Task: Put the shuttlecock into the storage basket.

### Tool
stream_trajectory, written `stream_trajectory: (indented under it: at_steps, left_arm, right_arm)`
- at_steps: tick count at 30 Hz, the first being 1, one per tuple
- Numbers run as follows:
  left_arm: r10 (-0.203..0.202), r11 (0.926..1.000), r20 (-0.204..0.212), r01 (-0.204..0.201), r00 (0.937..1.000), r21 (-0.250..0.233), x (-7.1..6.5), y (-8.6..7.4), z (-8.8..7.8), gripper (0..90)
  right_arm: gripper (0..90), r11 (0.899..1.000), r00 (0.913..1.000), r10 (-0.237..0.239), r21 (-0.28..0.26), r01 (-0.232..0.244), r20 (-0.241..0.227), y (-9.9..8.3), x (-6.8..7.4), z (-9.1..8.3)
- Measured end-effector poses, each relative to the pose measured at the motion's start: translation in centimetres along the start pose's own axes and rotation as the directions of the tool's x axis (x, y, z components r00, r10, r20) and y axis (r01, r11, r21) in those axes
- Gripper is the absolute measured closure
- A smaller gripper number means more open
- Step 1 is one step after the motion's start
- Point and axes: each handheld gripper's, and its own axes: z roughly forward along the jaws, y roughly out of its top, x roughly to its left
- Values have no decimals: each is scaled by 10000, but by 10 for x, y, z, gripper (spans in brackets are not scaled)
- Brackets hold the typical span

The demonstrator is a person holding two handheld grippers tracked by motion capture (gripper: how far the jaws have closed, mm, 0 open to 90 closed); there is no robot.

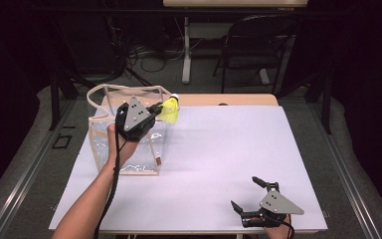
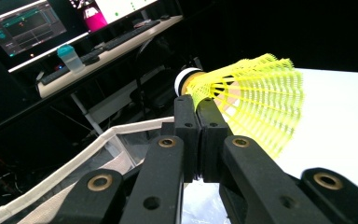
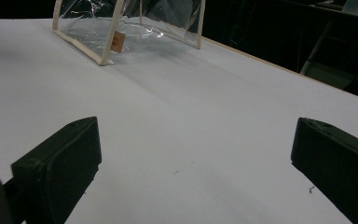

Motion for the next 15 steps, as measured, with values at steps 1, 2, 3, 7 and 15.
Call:
stream_trajectory:
  at_steps: [1, 2, 3, 7, 15]
  left_arm:
    - [-22, 10000, -6, 22, 10000, -13, 1, 0, 0, 890]
    - [-22, 10000, -6, 22, 10000, -13, 1, 0, 0, 890]
    - [-47, 10000, -33, 47, 10000, -43, 1, 1, 0, 890]
    - [-63, 10000, -118, 63, 9999, -51, 5, 3, -1, 890]
    - [-117, 9999, -256, 116, 9996, -50, 9, 3, -1, 890]
  right_arm:
    - [12, 10000, 10000, 1, 0, -1, 2, 0, 0, 0]
    - [12, 10000, 10000, 3, 5, -3, 1, 0, 0, 0]
    - [12, 10000, 10000, -2, 1, 2, 4, 0, 0, 0]
    - [12, 10000, 10000, -3, -5, 3, 6, 0, 0, 0]
    - [12, 10000, 10000, 7, 0, -7, 2, 0, 0, 0]
